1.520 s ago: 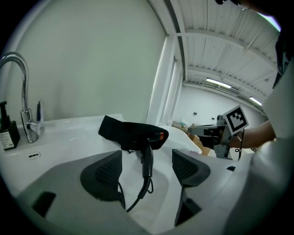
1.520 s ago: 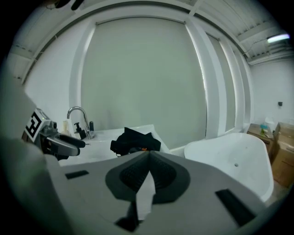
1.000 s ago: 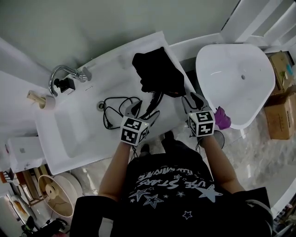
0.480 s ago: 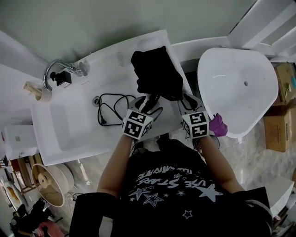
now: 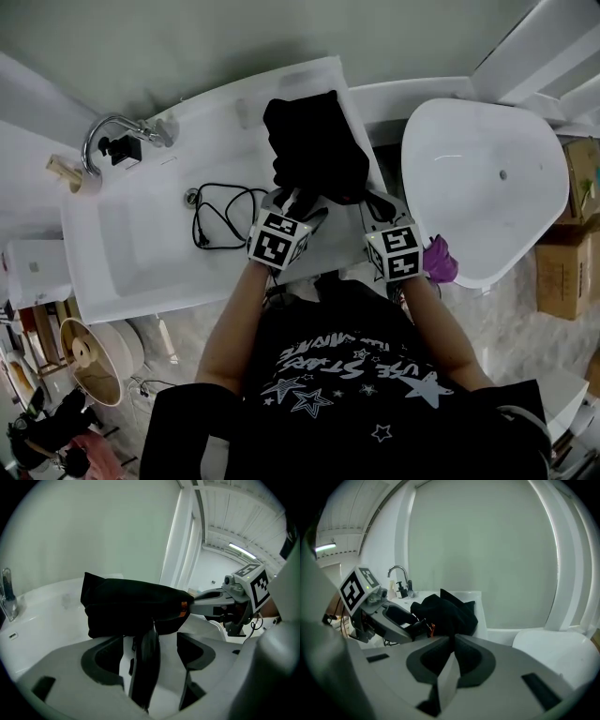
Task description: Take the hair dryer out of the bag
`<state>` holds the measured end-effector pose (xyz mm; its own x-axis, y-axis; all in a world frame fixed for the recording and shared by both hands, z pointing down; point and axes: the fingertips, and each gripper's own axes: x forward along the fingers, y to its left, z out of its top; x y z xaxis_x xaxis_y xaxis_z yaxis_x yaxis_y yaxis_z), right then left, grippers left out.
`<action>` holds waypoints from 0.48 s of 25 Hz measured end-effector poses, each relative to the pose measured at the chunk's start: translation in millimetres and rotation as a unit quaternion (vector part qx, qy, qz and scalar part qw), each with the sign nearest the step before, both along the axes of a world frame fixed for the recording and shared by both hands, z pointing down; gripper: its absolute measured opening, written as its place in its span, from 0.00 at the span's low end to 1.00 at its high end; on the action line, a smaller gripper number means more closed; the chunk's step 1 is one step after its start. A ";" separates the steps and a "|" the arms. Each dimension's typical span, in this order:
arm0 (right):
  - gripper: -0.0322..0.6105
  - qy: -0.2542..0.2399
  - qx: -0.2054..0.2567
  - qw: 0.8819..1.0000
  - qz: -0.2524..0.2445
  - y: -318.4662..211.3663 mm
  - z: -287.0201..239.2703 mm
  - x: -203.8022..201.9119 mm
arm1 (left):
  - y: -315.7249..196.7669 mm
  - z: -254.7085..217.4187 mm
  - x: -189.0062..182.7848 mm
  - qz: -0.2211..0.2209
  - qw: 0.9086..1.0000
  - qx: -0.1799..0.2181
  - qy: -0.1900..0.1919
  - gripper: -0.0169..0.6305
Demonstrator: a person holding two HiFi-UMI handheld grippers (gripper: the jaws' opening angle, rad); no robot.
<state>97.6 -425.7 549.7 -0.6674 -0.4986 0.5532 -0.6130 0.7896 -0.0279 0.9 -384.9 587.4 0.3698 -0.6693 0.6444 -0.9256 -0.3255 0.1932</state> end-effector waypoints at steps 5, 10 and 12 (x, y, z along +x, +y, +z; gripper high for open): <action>0.10 -0.012 -0.009 1.000 -0.012 -2.3 0.6 1.7 | -6.9 2.6 3.3 -0.009 1.000 -0.008 0.003 0.47; 0.10 -0.022 -0.015 0.999 -0.023 -2.9 0.2 2.5 | -16.7 8.4 3.0 -0.023 1.000 -0.012 -0.006 0.44; 0.10 -0.026 -0.017 0.999 -0.026 -3.3 0.2 2.7 | -20.5 11.3 4.6 -0.024 1.000 -0.014 -0.012 0.44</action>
